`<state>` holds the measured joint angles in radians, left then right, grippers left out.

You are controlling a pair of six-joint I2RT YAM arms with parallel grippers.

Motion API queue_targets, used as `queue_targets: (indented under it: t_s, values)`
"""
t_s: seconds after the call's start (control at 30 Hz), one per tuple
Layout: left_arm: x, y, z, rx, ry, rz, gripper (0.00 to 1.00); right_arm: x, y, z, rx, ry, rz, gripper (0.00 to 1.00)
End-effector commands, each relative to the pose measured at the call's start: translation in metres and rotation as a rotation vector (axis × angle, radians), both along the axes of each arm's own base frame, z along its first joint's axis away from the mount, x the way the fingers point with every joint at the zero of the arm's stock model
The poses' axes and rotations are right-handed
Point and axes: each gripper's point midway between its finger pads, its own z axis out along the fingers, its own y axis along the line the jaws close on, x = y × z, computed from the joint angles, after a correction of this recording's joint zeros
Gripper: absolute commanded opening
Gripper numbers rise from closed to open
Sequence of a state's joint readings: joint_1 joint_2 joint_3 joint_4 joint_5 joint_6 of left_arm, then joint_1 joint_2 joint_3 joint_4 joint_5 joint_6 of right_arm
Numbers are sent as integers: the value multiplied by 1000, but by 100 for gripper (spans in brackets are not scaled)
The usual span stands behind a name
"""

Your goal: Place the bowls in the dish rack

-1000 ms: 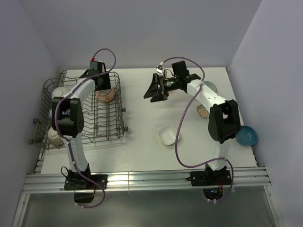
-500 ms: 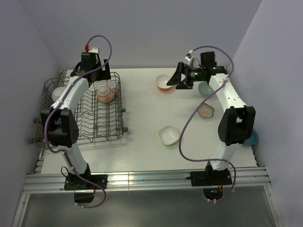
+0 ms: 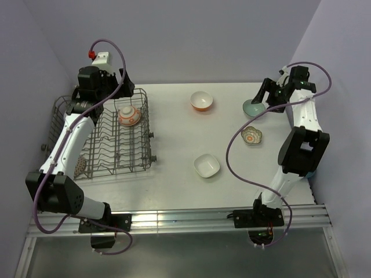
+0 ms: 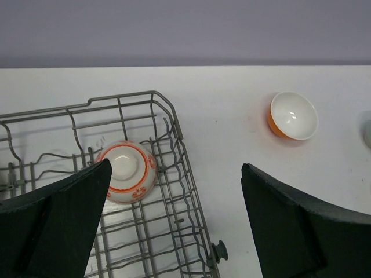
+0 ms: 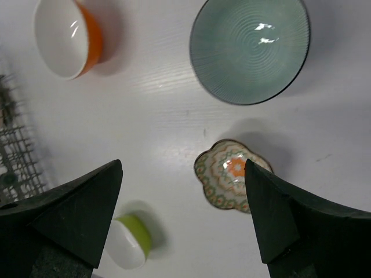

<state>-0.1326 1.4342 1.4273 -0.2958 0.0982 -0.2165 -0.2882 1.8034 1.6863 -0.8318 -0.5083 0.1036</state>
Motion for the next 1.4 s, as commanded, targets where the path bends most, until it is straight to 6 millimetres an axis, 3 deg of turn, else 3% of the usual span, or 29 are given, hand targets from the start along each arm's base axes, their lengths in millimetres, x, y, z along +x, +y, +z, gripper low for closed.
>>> queue_targets:
  t_s: [0.0, 0.17, 0.27, 0.5, 0.67, 0.83, 0.93, 1.03, 1.13, 1.3, 1.37]
  values:
    - [-9, -11, 11, -39, -41, -57, 99, 23, -27, -18, -103, 24, -51, 92]
    - [-13, -9, 13, -53, -36, -45, 100, 54, -45, -42, -134, 34, -103, 88]
    - [-15, -7, 15, -58, -34, -42, 99, 67, -54, -68, -155, 71, -123, 86]
    - [-13, -3, 12, -104, -18, -58, 99, 75, -59, -111, -162, 122, -133, 80]
    - [-12, -5, 6, -166, 15, -97, 100, 81, -54, -130, -122, 128, -125, 65]
    - [-10, 6, 0, -208, 36, -96, 100, 88, -52, -135, -102, 119, -125, 47]
    - [-11, 2, 0, -219, 42, -121, 99, 90, -52, -139, -92, 124, -122, 37]
    - [-11, 13, 2, -222, 32, -102, 99, 91, -47, -135, -65, 111, -108, 27]
    - [-13, 12, 5, -236, 27, -120, 98, 94, -38, -117, -25, 67, -79, 18]
    - [-13, 19, 16, -267, 8, -129, 98, 101, -10, -55, 103, -71, 6, 3]
    - [-14, 22, 18, -277, 20, -146, 98, 101, 6, -21, 173, -144, 54, 0]
